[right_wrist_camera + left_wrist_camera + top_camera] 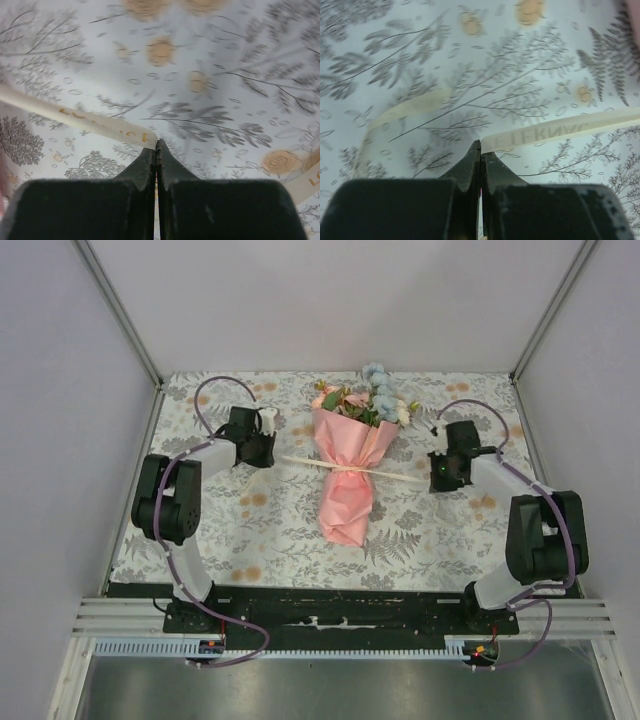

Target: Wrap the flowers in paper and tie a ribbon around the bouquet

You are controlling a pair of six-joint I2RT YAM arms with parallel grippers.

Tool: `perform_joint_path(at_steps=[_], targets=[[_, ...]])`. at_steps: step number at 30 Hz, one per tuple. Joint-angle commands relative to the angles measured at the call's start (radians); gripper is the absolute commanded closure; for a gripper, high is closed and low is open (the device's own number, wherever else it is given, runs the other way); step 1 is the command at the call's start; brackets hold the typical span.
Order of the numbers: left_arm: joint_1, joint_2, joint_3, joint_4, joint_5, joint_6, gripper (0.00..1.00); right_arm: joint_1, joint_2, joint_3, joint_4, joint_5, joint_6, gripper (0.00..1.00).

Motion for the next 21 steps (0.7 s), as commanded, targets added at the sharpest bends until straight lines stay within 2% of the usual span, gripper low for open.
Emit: perform_joint_path(at_steps=[1,4,6,11,13,18,21], targets=[[0.214,0.009,0.04,-0.005,-0.163,-0.144,0.98,-0.307,-0.034,-0.045,-0.072,0.077,0.085,1.0],[0.32,0.046,0.089,-0.061,-0.169,-0.113,0.98,-0.432,-0.017,-0.019,-0.107,0.077,0.093,1.0],[0.332,0.05,0.106,-0.088,-0.188,-0.053,0.98,-0.499,-0.017,-0.002,-0.133,0.079,0.108,1.0],[0.366,0.07,0.135,-0.1,-0.219,-0.051,0.98,-0.616,-0.008,0.008,-0.144,0.045,0.122,1.0],[0.342,0.051,0.126,-0.082,-0.147,-0.021,0.98,-0.595,-0.003,0.019,-0.138,0.002,0.105,1.0],[0.192,-0.037,0.072,-0.048,0.051,0.129,0.98,-0.426,-0.04,0.028,-0.092,-0.072,0.002,1.0],[0.131,-0.066,0.043,-0.048,0.099,0.189,0.98,-0.348,-0.023,0.053,-0.093,-0.11,-0.062,1.0]])
